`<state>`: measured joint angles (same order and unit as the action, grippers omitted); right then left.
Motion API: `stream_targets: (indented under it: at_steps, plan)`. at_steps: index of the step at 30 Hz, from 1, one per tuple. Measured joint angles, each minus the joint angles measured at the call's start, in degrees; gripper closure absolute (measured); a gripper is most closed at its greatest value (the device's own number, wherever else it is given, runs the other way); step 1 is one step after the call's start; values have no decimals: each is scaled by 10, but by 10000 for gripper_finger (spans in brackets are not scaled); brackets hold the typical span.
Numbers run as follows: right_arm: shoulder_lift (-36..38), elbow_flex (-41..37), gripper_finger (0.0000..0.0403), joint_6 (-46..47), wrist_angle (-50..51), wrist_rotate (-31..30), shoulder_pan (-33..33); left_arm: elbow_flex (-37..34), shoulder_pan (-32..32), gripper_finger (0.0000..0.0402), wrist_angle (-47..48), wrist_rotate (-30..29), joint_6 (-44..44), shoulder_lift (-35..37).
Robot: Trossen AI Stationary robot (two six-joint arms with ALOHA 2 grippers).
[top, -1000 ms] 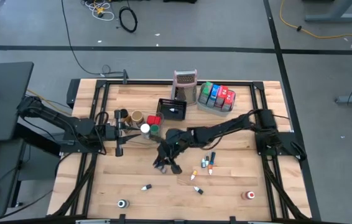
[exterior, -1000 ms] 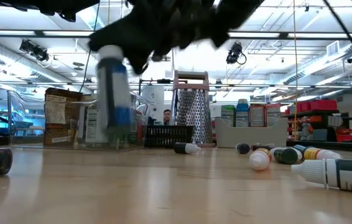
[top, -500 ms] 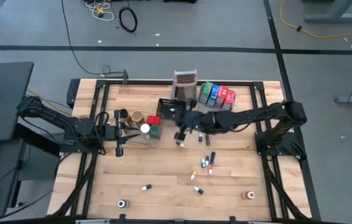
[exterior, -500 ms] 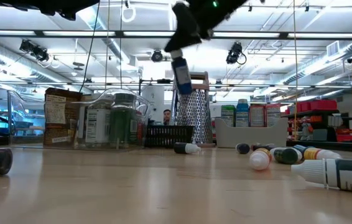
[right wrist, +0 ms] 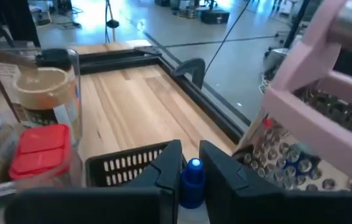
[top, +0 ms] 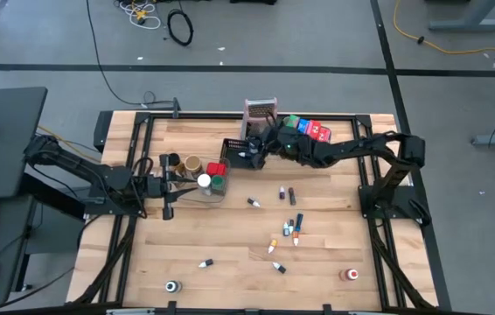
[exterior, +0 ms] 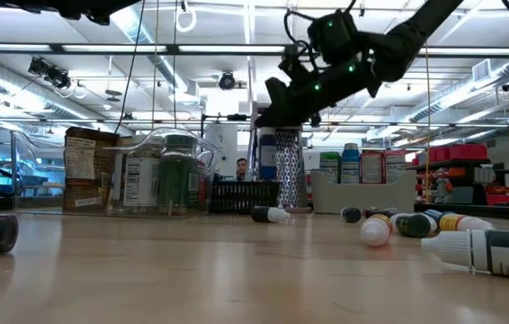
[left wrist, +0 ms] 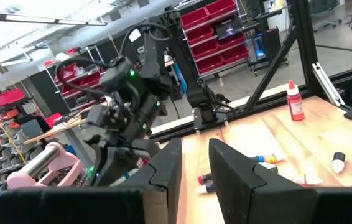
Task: Pick & Place Kitchen Items
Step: Put the large blue food coloring bottle into the black bin
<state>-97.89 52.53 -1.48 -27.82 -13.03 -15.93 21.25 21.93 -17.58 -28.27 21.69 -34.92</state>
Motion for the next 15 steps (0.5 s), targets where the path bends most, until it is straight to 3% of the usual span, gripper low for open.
stream_targets:
  at_steps: [5,15]
  plan:
    - [-34,-1,355,4,3,37,-10,0,0,313,0,0,6,0]
    - [-90,0,354,29,-22,-10,-19,0,0,313,0,0,2,0]
